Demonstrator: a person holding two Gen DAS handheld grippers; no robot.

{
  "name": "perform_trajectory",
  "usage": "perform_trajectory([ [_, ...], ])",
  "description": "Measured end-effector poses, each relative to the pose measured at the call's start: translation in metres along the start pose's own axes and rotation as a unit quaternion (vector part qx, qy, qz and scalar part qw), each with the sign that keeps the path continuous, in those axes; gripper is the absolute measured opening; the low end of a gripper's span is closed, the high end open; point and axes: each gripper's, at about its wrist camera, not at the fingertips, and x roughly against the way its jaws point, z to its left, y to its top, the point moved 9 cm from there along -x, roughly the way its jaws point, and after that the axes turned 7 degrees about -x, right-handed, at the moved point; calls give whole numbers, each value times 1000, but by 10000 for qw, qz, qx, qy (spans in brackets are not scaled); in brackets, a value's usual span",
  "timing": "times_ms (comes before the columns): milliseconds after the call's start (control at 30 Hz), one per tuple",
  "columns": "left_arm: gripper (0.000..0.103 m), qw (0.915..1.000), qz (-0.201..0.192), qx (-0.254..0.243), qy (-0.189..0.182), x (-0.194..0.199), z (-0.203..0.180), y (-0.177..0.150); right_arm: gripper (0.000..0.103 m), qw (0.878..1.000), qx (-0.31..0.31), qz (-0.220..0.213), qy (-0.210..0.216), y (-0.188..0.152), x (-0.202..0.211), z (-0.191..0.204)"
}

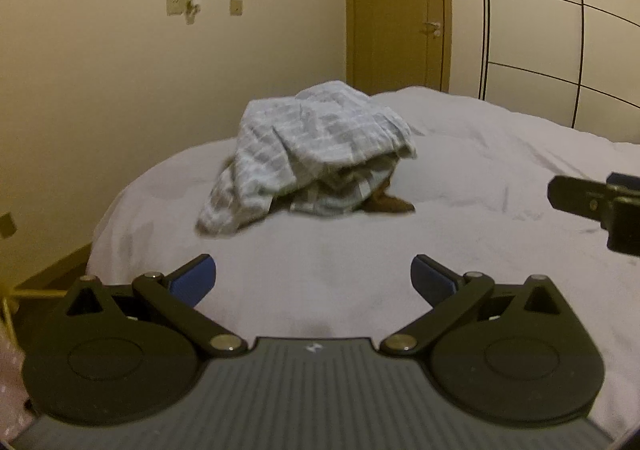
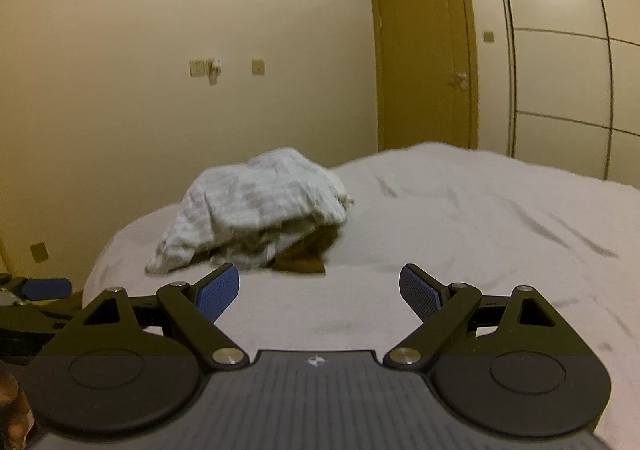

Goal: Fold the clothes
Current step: 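Move both tools toward the crumpled striped shirt on the bed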

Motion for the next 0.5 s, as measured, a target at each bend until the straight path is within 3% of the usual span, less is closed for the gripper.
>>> perform_trajectory([
  [167, 102, 9999, -80, -68, 37, -50, 9, 30, 89, 9995, 301, -73, 78, 16, -58, 5],
  [233, 102, 9999, 140, -3, 40, -56, 15, 45, 89, 9993, 347, 70, 108, 26, -68, 8],
  [500, 102, 9944, 1043, 157, 84, -27, 36, 117, 89, 9954, 447, 842, 16, 115, -78, 12],
])
